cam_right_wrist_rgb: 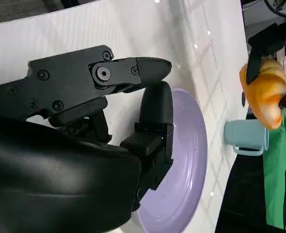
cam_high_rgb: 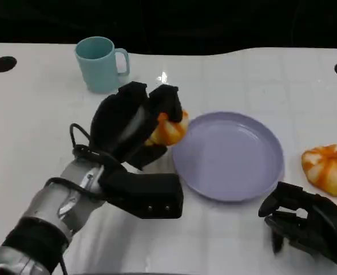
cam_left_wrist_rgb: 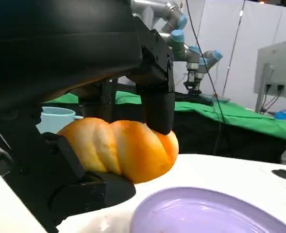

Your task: Grasp the bread from the table and place it into the plate.

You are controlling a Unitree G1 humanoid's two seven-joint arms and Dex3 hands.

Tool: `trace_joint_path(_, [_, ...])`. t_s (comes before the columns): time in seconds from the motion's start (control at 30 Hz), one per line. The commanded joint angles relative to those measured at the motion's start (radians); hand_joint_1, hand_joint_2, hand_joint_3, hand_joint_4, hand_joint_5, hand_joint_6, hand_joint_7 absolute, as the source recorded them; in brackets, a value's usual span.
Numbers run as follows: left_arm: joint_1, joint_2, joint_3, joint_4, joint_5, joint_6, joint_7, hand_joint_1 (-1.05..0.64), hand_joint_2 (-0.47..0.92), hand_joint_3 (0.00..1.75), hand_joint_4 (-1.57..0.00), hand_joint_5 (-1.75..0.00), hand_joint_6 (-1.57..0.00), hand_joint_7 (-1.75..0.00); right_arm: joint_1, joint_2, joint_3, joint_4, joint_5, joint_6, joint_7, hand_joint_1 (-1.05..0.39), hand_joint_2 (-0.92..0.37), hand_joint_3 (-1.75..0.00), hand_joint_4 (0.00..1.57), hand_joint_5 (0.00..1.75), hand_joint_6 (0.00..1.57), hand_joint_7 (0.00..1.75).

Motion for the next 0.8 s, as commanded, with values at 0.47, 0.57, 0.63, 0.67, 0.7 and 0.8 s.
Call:
trace_joint_path(0.47, [-0.165, -0.138, -0.083, 0.253, 0.016, -0.074, 0.119, -0.25, 0.53, 1.08, -0.81, -1.75, -0.57, -1.75, 0.016, -0.020, 0.005, 0.060, -0.027, 0.006, -0.002, -0.60, -0.92, -0.21, 0.70, 1.75, 0.75, 1.33])
trace_joint_path(0.57, [-0.192, -0.165, -0.096, 0.285, 0.016, -0.065, 0.101, -0.25, 0.54, 1.06, -0.81, -1.75, -0.57, -1.74, 0.018, -0.020, 0.009, 0.056, -0.034, 0.006, -0.009, -0.61, -0.92, -0.21, 0.71, 1.75, 0.75, 1.36])
trace_joint_path(0.63, [-0.211, -0.183, -0.107, 0.310, 0.018, -0.061, 0.100, -0.25, 0.55, 1.05, -0.81, -1.75, -0.57, -1.74, 0.017, -0.020, 0.011, 0.061, -0.037, -0.001, -0.012, -0.61, -0.92, -0.21, 0.70, 1.75, 0.73, 1.40])
trace_joint_path(0.67, [-0.222, -0.193, -0.113, 0.323, 0.019, -0.055, 0.091, -0.25, 0.56, 1.03, -0.81, -1.75, -0.58, -1.72, 0.017, -0.020, 0.013, 0.061, -0.040, -0.001, -0.015, -0.60, -0.92, -0.21, 0.70, 1.75, 0.72, 1.41])
trace_joint_path(0.7, [-0.231, -0.200, -0.117, 0.333, 0.018, -0.050, 0.084, -0.25, 0.57, 1.04, -0.81, -1.75, -0.58, -1.71, 0.018, -0.020, 0.014, 0.059, -0.041, 0.000, -0.017, -0.61, -0.92, -0.21, 0.70, 1.75, 0.72, 1.42])
trace_joint_path(0.8, [-0.251, -0.214, -0.131, 0.360, 0.019, -0.048, 0.088, -0.23, 0.54, 1.09, -0.83, -1.75, -0.62, -1.68, 0.017, -0.020, 0.017, 0.059, -0.040, 0.002, -0.018, -0.61, -0.92, -0.21, 0.70, 1.75, 0.71, 1.42])
